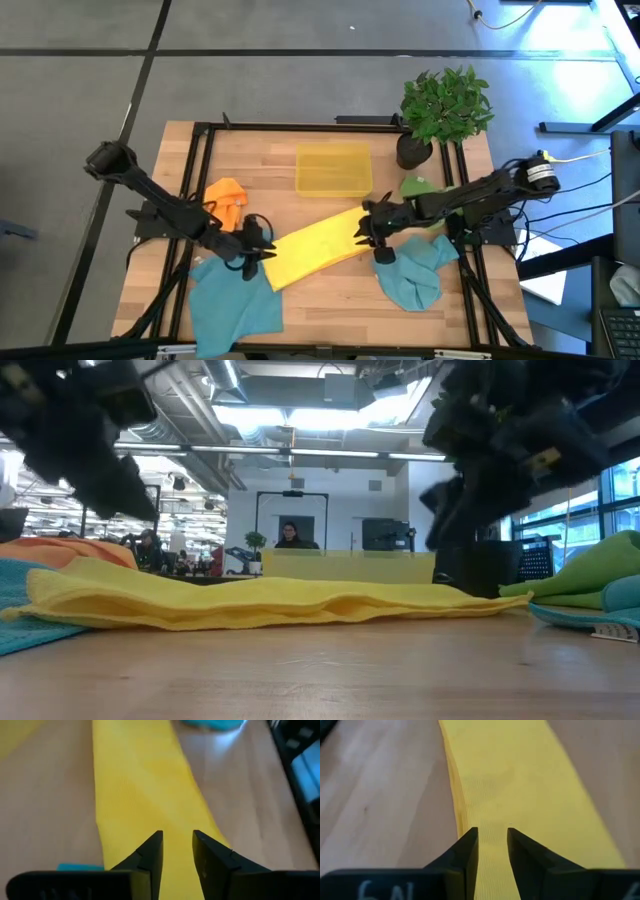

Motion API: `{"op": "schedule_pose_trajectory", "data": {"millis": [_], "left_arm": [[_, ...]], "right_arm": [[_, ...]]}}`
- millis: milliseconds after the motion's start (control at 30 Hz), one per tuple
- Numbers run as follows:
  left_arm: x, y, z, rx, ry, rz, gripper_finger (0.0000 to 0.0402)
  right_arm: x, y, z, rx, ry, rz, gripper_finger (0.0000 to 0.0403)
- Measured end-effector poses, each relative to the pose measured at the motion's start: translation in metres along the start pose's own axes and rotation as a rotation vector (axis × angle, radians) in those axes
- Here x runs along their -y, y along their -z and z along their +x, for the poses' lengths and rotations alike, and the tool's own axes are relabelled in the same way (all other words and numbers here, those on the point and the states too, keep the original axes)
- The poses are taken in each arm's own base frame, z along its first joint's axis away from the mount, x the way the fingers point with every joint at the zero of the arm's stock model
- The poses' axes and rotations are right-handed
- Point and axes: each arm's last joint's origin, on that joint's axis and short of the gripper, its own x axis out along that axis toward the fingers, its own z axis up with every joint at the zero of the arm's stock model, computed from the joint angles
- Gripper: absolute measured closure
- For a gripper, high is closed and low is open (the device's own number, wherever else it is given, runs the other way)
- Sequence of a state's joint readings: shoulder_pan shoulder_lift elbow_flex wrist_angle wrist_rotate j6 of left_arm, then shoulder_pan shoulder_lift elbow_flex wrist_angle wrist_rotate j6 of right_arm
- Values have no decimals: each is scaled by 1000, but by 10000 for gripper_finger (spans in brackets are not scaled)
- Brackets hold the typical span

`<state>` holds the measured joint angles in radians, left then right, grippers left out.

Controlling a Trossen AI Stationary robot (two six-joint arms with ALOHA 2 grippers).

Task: Fold microfiber towels
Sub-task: Fold the yellow microfiber towel

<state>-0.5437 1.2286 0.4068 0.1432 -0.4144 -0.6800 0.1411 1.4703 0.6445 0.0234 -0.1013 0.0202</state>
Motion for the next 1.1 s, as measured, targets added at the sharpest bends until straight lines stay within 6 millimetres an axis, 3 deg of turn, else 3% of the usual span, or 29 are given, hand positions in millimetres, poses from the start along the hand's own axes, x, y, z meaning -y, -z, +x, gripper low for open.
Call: {"op": "schedule_pose_trajectory", "data": {"millis": [133,367,600,767,1100], "left_arm": [[-1,1,14,-87,11,-2,332],[10,-15,27,-150,93,27,397],[15,-25,24,-231,28,47,401],[16,-31,24,-239,13,26,401],[16,-31,24,-244,17,9,401]], "right_arm": [[1,8,11,-60,1,22,311],[2,13,18,-96,2,46,329],[2,18,18,-141,1,62,353],[2,18,18,-143,-1,43,395],[2,23,17,-190,4,75,398]]}}
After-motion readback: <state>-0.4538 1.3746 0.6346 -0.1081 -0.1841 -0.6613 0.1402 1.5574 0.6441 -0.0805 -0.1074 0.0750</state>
